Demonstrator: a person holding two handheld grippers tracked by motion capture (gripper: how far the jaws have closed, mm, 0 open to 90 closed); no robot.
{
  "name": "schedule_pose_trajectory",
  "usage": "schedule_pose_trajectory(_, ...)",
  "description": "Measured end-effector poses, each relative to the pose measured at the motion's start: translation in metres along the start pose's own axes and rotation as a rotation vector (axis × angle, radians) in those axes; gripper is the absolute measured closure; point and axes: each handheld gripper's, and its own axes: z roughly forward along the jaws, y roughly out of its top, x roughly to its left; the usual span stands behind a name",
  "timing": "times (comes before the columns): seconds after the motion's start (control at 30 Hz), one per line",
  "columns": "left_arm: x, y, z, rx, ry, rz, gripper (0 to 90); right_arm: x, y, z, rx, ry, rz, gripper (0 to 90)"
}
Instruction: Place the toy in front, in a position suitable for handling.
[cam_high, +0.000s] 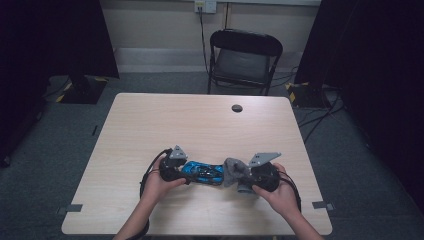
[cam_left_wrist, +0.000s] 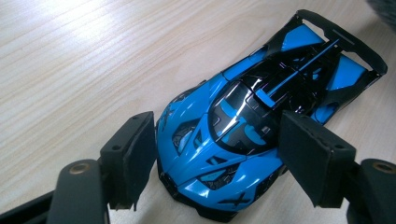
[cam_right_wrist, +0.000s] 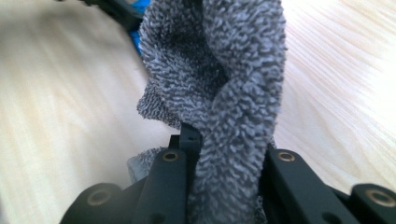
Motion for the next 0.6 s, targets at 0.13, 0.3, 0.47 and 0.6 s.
schedule_pose_trajectory(0.13,0.000,0.001,0.000,0.006,0.000,0.004,27.4,0.010,0.002,0.001,0.002,0.026,-0.025,76.1)
schedule_pose_trajectory(0.3,-0.001,0.002,0.001,0.008,-0.005,-0.005,27.7,0.029,0.008,0.011,0.007,0.075,-0.066,76.1)
schedule_pose_trajectory(0.47,0.001,0.000,0.001,0.000,-0.017,-0.020,27.5,0.046,0.016,0.024,0.020,0.114,-0.108,76.1)
schedule_pose_trajectory(0.6,0.002,0.001,0.000,0.006,-0.010,-0.011,27.5,0.052,0.021,0.032,0.028,0.129,-0.126,76.0)
